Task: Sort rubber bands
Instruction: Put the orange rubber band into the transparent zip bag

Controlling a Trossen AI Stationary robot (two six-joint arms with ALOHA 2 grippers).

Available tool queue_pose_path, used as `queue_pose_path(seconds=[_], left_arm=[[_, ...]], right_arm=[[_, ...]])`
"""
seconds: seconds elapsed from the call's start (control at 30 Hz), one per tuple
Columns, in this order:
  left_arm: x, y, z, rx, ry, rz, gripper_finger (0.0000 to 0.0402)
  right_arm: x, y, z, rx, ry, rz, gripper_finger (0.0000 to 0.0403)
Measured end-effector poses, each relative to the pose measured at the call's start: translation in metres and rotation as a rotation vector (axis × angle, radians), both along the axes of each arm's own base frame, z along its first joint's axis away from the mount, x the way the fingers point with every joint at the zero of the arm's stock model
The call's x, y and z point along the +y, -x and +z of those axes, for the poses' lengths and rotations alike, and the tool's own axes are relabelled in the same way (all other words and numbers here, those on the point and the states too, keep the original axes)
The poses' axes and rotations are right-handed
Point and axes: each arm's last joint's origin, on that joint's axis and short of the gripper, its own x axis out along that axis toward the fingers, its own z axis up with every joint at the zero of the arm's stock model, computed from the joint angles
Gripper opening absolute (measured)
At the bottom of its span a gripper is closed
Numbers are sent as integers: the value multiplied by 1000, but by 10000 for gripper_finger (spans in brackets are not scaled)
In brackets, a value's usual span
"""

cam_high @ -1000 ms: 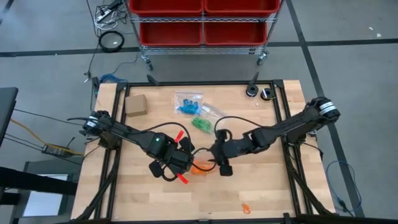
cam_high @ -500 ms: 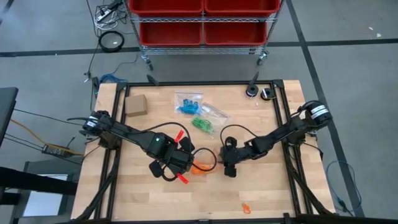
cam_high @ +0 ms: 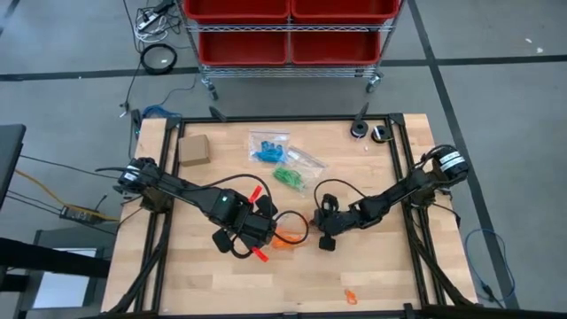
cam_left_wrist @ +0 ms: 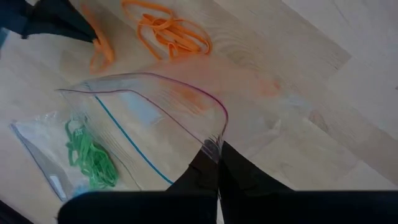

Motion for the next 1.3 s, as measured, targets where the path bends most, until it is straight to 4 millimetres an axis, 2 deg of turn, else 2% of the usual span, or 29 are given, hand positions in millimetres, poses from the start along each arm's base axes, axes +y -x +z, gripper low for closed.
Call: queue_pose_path(seconds=[0.17,0.27,0.43,0.63,0.8,0.93,1.0,1.17,1.3], left_arm=[[0,0,0,-1,1,0,2],[0,0,0,-1,1,-1,2],[0,0,0,0,4,0,2],[0,0,0,-1,5,-2,2],[-1,-2,1,-23,13,-6,2],[-1,-2,1,-25,15,-10,2],[-1,-3,1,-26,16,-11,2],[-1,-3,1,-32,18,-11,2],[-1,-3,1,-26,16,-10,2]], right_arm=[[0,3,36,-139,10,9,1],[-3,7,47,-156,5,4,0],[-4,8,55,-190,6,4,0],[2,-2,80,-456,8,72,0],[-6,-11,102,-664,-7,124,0],[-11,-28,110,-674,-30,169,0],[-11,-44,111,-673,-54,220,0],[-14,-81,99,-543,-71,261,0],[-14,-98,90,-409,-173,360,0]])
